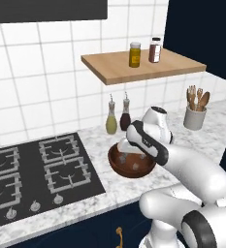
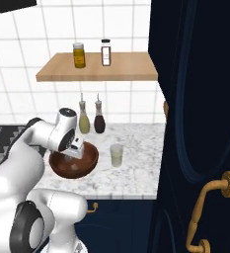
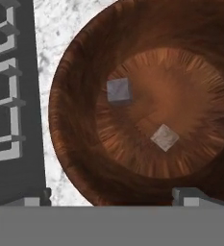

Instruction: Grab a lemon wedge from the fridge and one ice cube from the ice bowl, and put them in the glass of lemonade.

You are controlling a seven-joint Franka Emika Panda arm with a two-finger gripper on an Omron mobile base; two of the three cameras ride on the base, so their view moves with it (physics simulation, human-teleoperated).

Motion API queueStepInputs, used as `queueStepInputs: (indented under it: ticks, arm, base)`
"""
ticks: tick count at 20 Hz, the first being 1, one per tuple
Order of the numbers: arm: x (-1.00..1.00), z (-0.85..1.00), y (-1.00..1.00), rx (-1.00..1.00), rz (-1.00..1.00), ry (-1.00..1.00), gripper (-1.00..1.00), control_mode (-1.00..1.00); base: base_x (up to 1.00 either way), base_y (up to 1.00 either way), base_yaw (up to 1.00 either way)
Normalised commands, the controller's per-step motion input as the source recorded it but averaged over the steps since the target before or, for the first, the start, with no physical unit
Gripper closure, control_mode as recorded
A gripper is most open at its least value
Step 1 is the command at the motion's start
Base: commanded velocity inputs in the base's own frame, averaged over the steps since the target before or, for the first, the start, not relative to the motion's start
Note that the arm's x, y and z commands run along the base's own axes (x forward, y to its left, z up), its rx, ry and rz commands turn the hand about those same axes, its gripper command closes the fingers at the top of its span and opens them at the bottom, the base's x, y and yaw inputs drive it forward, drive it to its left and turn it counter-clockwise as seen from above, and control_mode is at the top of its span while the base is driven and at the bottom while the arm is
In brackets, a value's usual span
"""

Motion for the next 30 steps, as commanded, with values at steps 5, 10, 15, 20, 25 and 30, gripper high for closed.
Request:
queueStepInputs:
  ticks: [5,10,15,20,25,30]
  arm:
    - [0.06,-0.25,0.0,0.0,0.03,0.0,-1.0,-1.0]
    - [0.19,-0.22,0.0,0.0,0.01,0.0,-1.0,-1.0]
    - [0.31,-0.22,0.0,0.0,0.0,0.0,-1.0,-1.0]
    - [0.28,-0.23,0.0,0.0,0.0,-0.01,-1.0,-1.0]
    - [0.25,-0.22,0.0,0.0,0.0,0.0,-1.0,-1.0]
    - [0.19,-0.22,0.0,0.0,0.0,0.0,-1.0,-1.0]
  base:
    - [0.0,0.0,0.0]
    - [0.0,0.0,0.0]
    - [0.0,0.0,0.0]
    - [0.0,0.0,0.0]
    - [0.0,0.0,0.0]
    - [0.0,0.0,0.0]
